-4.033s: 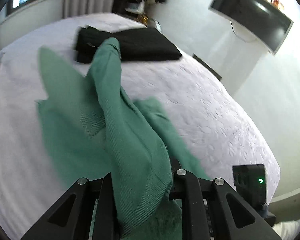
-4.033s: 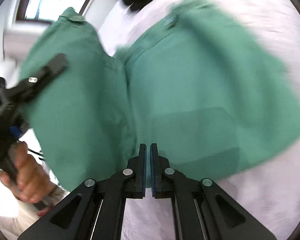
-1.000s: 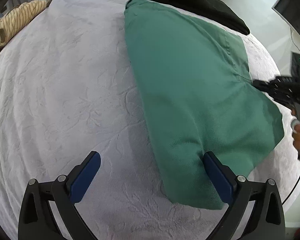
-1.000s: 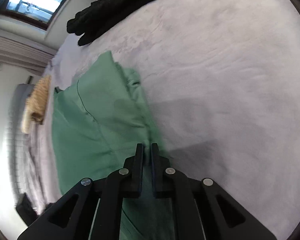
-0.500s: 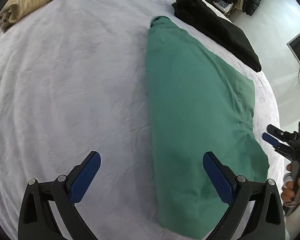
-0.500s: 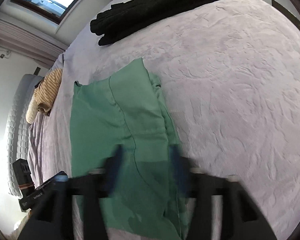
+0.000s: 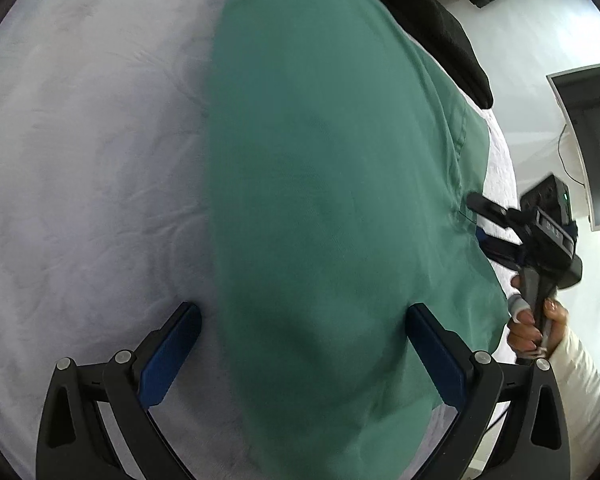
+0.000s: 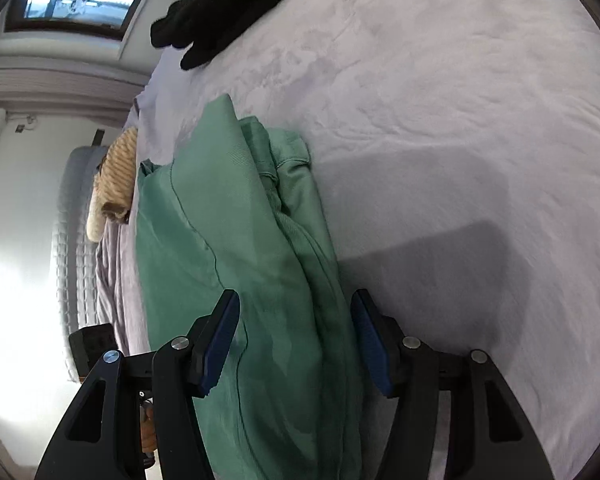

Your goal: Fold large clothes

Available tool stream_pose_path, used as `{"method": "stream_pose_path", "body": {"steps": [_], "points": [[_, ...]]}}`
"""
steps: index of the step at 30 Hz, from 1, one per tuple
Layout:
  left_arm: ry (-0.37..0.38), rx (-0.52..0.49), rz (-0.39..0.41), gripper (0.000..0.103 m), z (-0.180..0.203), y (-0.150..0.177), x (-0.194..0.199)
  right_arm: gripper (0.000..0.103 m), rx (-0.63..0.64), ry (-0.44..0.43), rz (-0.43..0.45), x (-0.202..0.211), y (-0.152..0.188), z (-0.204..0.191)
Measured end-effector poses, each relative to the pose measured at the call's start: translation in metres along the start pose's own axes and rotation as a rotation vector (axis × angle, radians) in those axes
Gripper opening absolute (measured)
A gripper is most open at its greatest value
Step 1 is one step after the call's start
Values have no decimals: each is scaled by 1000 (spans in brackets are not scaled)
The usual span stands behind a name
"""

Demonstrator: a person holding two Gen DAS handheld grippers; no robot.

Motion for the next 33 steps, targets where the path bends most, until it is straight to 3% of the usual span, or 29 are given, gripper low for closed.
{"method": "stream_pose_path", "body": {"steps": [4,7,9,10,12,16,21,26,33], "points": [[4,-15,-11,103,4,-3,-12,63,17,-68,-20,-20,-12,-12],[5,-15,-10,103,5,-2,-14,63,-44,-128,-29,-35,-20,-12],[-3,-16,-5,100,6,-3,-14,52,-82,-141,-33,-40,-20,-9],[-4,-26,3,81,9,-3,-12,45,-90,-147,-36,-41,-19,-9],[-14,-75,22,67,19,-2,-3,24,-101,-161,-26,-39,-17,-14],[14,-93,45,47,29,-4,18,18,-147,-225,2,-26,-16,-27],[78,-109,78,44,49,-5,53,18,-187,-334,39,0,-9,-56],[118,-151,99,44,56,10,97,18,-162,-370,68,25,7,-91],[132,-180,70,44,30,49,162,18,-190,-377,58,34,76,-132]]}}
Point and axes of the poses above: each gripper's, at about its wrist camera, not at the fingertips, and x roughly against the way its jaws point, z to its right, y to its underside, the point moved 7 cm from there along -x, roughly the way its jaws point, and after that the axes turned 12 degrees about z, right-handed, at the moved point
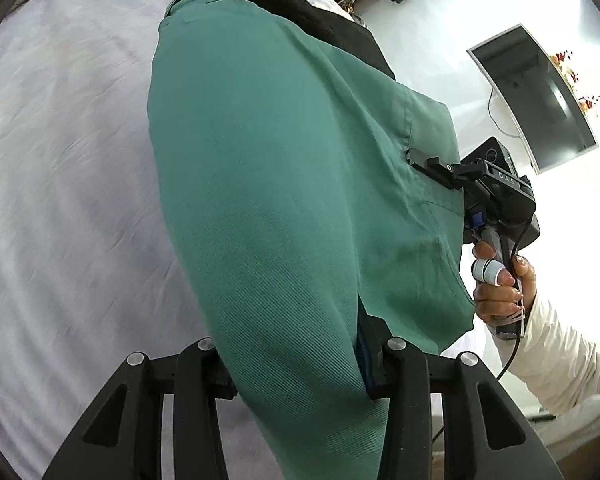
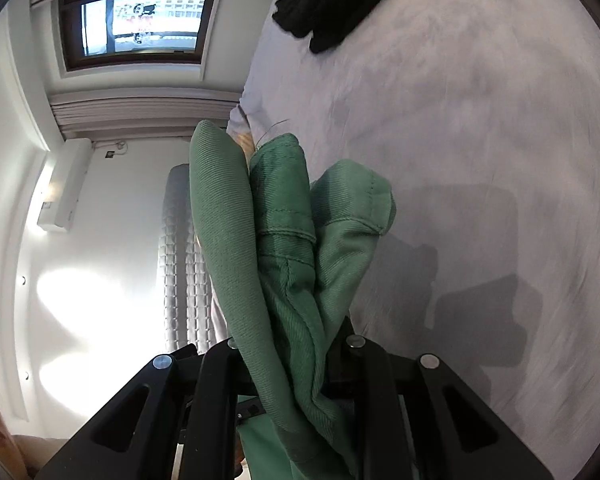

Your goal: Fold large clothes

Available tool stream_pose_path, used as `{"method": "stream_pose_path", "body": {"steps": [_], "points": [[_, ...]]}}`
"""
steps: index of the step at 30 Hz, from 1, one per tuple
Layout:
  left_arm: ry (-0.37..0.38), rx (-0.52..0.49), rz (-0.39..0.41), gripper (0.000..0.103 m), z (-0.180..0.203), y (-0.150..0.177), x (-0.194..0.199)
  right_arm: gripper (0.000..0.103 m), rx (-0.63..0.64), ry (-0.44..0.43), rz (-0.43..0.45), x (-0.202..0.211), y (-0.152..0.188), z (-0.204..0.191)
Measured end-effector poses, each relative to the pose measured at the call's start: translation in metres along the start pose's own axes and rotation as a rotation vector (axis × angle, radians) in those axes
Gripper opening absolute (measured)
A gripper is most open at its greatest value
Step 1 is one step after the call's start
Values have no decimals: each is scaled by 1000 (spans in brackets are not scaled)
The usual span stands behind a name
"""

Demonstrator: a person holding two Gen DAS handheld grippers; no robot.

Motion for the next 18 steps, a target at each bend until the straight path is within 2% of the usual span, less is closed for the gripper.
{"method": "stream_pose_path", "body": {"steps": [9,14,16,18], "points": [[-85,32,-78,44,-50,83,73,18,-89,15,-65,-45,118,2],[-148,75,-108,46,-90,126,62,18,-115,89,-114,-82,153,31],[-187,112,-112,53,-109,140,55,18,-120,135,-118,-93,159,43],[-177,147,-102,54,-117,145,61,24,-101,202,-122,-94,157,46]]}}
Point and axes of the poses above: each gripper's, at about its wrist camera, not at the fingertips, and x roughly against the way its jaws point, z to its right, y to its underside, the point moved 7 cm from there along -x, roughly the way its jaws point, and after that the axes turned 12 degrees about z, right-handed, at the moved point
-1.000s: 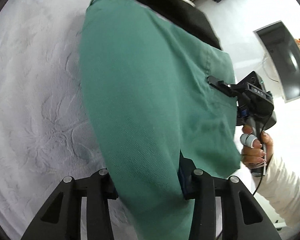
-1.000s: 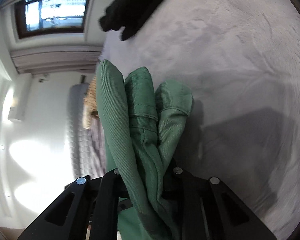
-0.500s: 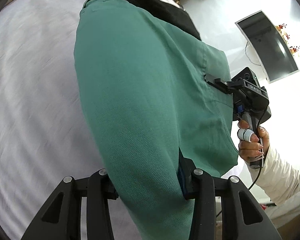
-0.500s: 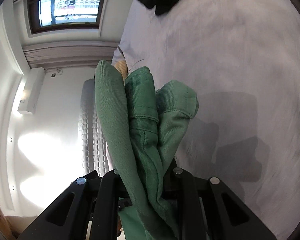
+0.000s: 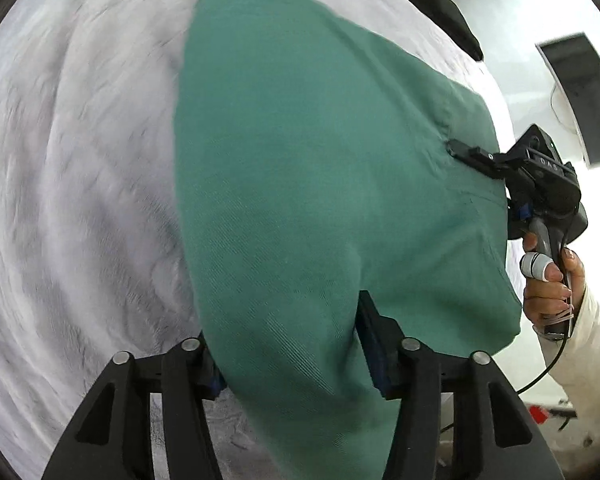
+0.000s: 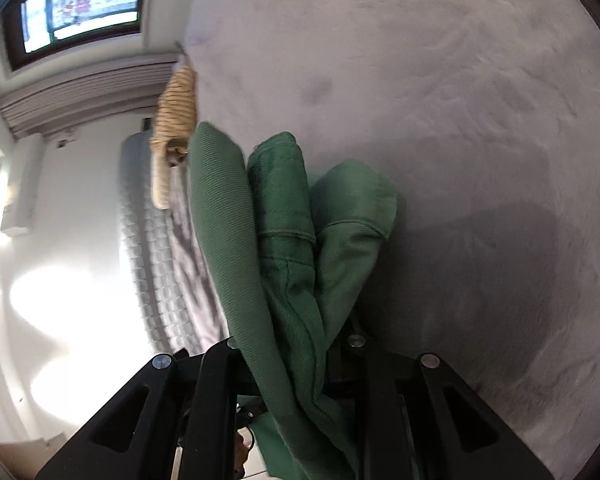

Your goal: Fold large clothes

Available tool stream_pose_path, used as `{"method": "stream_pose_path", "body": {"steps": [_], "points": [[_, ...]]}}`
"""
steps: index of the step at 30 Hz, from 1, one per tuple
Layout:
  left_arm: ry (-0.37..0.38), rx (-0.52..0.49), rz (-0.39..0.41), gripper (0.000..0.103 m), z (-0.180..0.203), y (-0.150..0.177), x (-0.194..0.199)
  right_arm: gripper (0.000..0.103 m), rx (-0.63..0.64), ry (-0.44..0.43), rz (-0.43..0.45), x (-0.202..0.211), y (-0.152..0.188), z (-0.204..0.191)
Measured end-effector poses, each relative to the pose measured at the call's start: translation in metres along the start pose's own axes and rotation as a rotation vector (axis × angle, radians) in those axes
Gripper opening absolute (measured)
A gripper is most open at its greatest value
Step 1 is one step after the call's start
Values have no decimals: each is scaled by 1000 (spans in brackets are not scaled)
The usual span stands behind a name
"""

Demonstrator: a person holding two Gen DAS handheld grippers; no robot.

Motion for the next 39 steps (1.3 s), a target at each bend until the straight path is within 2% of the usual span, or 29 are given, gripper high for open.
{"method": "stream_pose_path", "body": {"steps": [1,2,3,4,6,8,10,11,15,17,18,19,22,25,29,32,37,39], "points": [[5,-4,4,54,-4,2,6,25,27,34,-4,2,0,-3],[3,-21,7,54,-6,2,13,30,63,69,-5,5,-1,-8],[-4,-52,7,54,-5,2,22,39,141,146,-3,11,-1,-14],[-10,-71,12,54,-7,0,30,42,191,194,8,16,-2,-18],[-20,-92,40,54,-4,-8,43,44,299,295,58,29,-8,-31],[-42,-100,105,54,-5,-25,61,44,355,326,100,37,-13,-40],[-66,-105,163,54,-5,-41,67,30,380,315,103,32,-17,-51],[-78,-105,172,54,-12,-45,67,9,393,329,98,31,-16,-52],[-162,-147,152,54,-23,-59,31,6,429,438,109,20,-29,-27],[-185,-168,145,65,-21,-57,8,5,362,442,99,15,-35,-6],[-197,-167,147,72,-25,-56,5,5,344,435,95,14,-34,2],[-207,-159,151,75,-28,-57,4,5,322,419,90,9,-35,8],[-227,-152,136,75,-24,-59,8,5,307,397,87,16,-34,11],[-252,-217,131,75,-16,-53,26,6,310,419,87,31,-30,3],[-185,-255,92,75,1,-30,48,6,348,440,91,53,-15,-12],[-158,-293,50,75,16,-6,50,6,384,433,76,73,5,-25],[-232,-352,-32,75,4,39,33,6,422,392,3,87,50,-44],[-243,-340,-16,77,-5,49,31,6,428,376,-39,88,68,-48]]}}
Point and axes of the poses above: each gripper's, at about its wrist camera, not at the fingertips, and x roughly against the way its jaws point, z to its right, y to its underside, the point moved 7 cm from there along -x, roughly the way its jaws point, and after that the axes turned 12 degrees about z, right-handed, at the moved point
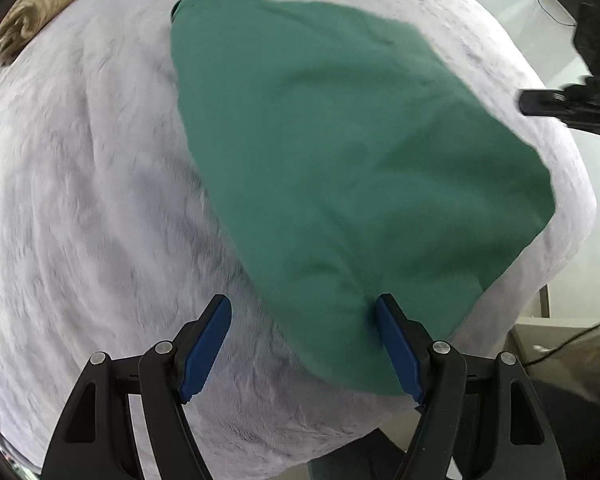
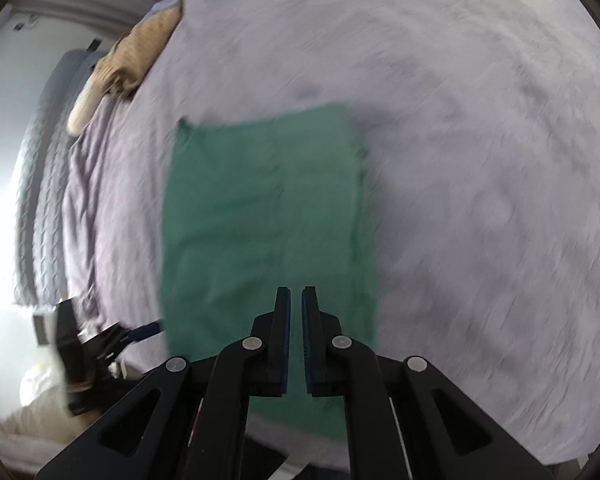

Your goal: Fold large clothes

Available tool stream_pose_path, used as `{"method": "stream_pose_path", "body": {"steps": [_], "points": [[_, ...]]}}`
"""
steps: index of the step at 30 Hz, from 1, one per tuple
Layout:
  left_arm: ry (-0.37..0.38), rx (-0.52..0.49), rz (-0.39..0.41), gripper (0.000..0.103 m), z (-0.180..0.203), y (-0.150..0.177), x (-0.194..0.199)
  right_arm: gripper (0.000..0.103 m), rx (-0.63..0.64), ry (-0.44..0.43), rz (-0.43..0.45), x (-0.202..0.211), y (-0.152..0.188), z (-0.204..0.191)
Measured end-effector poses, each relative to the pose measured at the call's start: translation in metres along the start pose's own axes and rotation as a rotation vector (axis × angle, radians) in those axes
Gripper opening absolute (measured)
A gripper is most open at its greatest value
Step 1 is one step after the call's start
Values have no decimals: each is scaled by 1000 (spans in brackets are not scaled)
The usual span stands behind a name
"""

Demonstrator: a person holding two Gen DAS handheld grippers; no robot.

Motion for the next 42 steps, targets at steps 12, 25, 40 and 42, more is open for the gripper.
{"method": "stream_pose_path", "body": {"steps": [12,25,40,42], "points": [[-18,123,-20,85,-15,19,7,6,5,215,-154,-31,80,42],[-78,188,-53,97,-14,18,8,3,-73,259,-171,-45,88,65],[-136,167,-47,103,-15,10,30,4,-66,281,-174,-53,88,49],[-144,167,-41,103,-13,7,37,4,-64,282,-173,-55,90,44]]}}
Point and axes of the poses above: each gripper's, at about its wrist camera, not at the fingertips, and x roughly against the way its jaws point, z to its right, y to its underside, the point moved 7 cm from there along -x, roughly the way its jaws point, and after that the axes turned 12 degrees about z, right-handed, at the moved point
